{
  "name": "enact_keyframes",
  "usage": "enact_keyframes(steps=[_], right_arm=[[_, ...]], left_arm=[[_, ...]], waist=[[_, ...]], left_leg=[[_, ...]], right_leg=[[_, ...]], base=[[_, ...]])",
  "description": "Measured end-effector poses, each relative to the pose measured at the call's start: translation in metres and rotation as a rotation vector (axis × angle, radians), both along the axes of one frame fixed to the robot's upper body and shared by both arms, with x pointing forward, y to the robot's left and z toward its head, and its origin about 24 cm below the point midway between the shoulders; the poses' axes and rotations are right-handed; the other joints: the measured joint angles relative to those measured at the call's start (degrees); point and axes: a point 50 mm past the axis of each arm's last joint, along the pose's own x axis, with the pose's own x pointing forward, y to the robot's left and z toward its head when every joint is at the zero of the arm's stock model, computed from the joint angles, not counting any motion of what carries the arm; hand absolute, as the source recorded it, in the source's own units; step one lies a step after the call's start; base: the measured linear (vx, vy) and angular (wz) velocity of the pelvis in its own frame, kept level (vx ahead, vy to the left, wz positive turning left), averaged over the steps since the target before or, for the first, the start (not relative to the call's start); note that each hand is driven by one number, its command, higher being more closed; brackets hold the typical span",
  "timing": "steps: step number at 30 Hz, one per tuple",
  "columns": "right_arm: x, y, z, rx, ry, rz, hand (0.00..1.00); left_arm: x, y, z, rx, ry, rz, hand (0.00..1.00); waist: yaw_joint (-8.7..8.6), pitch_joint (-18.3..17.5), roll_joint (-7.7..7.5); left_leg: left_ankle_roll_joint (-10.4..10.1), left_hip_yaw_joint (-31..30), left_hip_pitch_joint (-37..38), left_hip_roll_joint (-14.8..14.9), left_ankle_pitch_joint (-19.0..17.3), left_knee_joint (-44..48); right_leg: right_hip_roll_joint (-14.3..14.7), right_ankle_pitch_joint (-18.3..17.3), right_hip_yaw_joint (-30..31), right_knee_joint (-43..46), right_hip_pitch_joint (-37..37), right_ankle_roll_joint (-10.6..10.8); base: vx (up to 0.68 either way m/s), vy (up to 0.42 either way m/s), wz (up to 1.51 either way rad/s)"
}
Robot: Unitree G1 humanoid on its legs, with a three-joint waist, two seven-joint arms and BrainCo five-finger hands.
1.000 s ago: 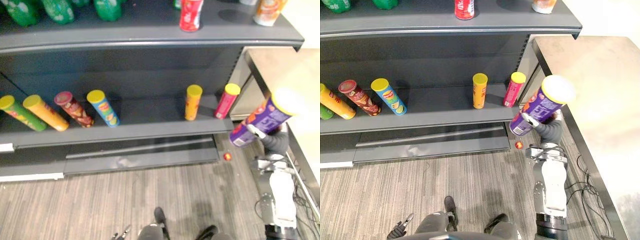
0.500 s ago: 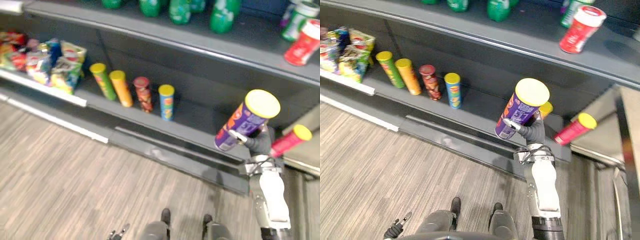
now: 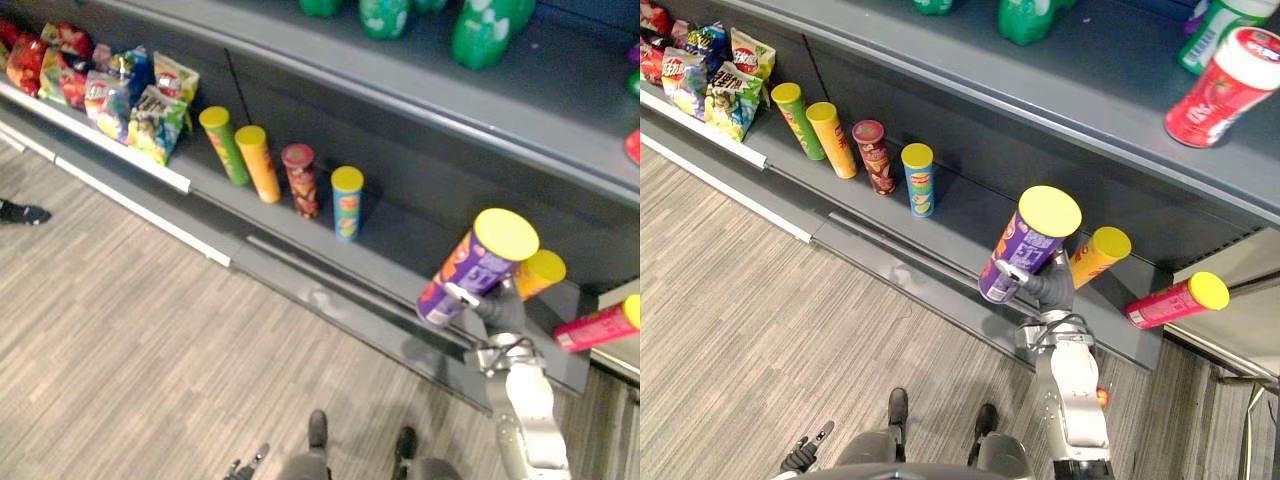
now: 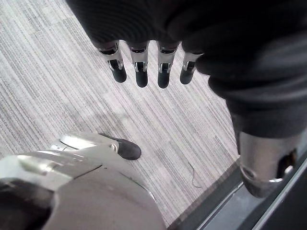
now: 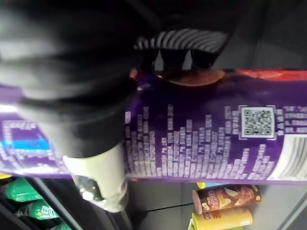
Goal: Put the gum and the chips on the shelf.
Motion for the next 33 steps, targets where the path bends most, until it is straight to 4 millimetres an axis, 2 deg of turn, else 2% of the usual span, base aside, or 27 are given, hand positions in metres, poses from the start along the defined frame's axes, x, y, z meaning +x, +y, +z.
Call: enact_keyframes(steps=[3,6,10,13,17,20,22,25,28,31,33], right_arm=[[0.000,0.012,-0.002,-0.039,0.006,0.051,1.00],[0.003,0.025,-0.009,-0.085,0.032,0.092,1.00],[0.015,0.042,-0.011,-0.164,0.034,0.123,1.00],[0.030,0.047,-0.007,-0.217,0.015,0.096,1.00],[0.057,0.053,0.013,-0.301,-0.064,0.023,1.00],[0.074,0.048,0.027,-0.330,-0.106,-0.071,1.00],[0.085,0.037,0.042,-0.332,-0.139,-0.184,1.00],[0.096,0.018,0.058,-0.291,-0.167,-0.346,1.00],[0.102,0.007,0.074,-0.249,-0.206,-0.458,1.00],[0.114,-0.004,0.099,-0.178,-0.249,-0.572,1.00],[0.118,-0.012,0.106,-0.145,-0.253,-0.630,1.00]], left_arm=[[0.001,0.000,0.000,0.013,0.004,-0.004,0.00],[0.004,0.000,0.001,0.022,0.005,-0.032,0.00],[0.021,-0.001,0.004,0.044,-0.039,-0.078,0.00],[0.040,-0.008,0.008,0.054,-0.082,-0.123,0.00],[0.061,-0.024,0.014,0.060,-0.152,-0.203,0.00],[0.078,-0.035,0.022,0.070,-0.213,-0.255,0.00],[0.096,-0.040,0.031,0.086,-0.286,-0.274,0.00],[0.113,-0.044,0.043,0.105,-0.369,-0.304,0.00],[0.123,-0.049,0.051,0.099,-0.420,-0.293,0.00],[0.129,-0.054,0.056,0.105,-0.455,-0.317,0.00],[0.131,-0.054,0.057,0.111,-0.464,-0.316,0.00]], waist=[[-0.63,-0.2,0.07],[-0.49,-1.0,0.18],[0.14,-1.0,0.40],[1.05,-0.5,1.24],[1.94,1.2,3.49],[3.11,4.1,5.29],[3.60,6.1,6.27],[4.21,8.9,6.40],[4.40,10.7,6.64],[4.55,12.3,8.00],[4.87,12.7,8.53]], left_leg=[[0.1,0.9,0.0,0.2,-0.1,0.0],[0.6,1.3,-0.7,0.3,0.3,0.0],[0.6,0.7,-2.7,0.0,1.3,0.3],[0.6,-0.8,-3.7,-0.3,1.9,0.4],[0.7,-2.4,-5.3,-0.6,2.9,0.4],[0.7,-2.8,-5.5,-0.7,3.2,0.4],[0.4,-4.2,-7.2,-1.2,3.9,0.4],[0.8,-5.2,-8.4,-2.1,5.0,0.4],[0.8,-5.7,-9.3,-2.9,5.6,0.4],[1.2,-5.8,-10.4,-3.7,6.2,0.4],[1.2,-5.9,-10.9,-3.9,6.2,0.4]], right_leg=[[0.2,0.4,0.7,-0.4,-0.2,-0.1],[0.4,0.9,1.2,-0.8,-1.2,-0.1],[0.2,1.3,0.8,-0.7,-3.0,0.0],[-0.1,1.4,-0.6,-0.5,-3.3,0.0],[-0.5,1.4,-2.0,0.7,-4.7,0.0],[-0.9,1.1,-2.4,2.6,-5.5,-0.1],[-1.9,-0.5,-3.3,6.5,-8.2,-0.1],[-3.7,-2.6,-4.2,11.7,-11.0,0.0],[-5.0,-3.8,-4.4,14.7,-12.9,0.0],[-6.3,-4.8,-4.2,17.5,-15.2,0.1],[-6.8,-5.3,-4.2,18.6,-16.1,0.1]], base=[[-0.02,0.003,-0.16],[0.03,0.004,-0.08],[0.01,0.006,0.06],[-0.02,0.008,0.23],[-0.05,0.014,0.18],[-0.07,0.015,0.12],[-0.10,0.028,0.26],[-0.04,0.012,0.25],[-0.01,-0.004,0.18],[0.00,-0.031,0.06],[-0.01,-0.051,0.05]])
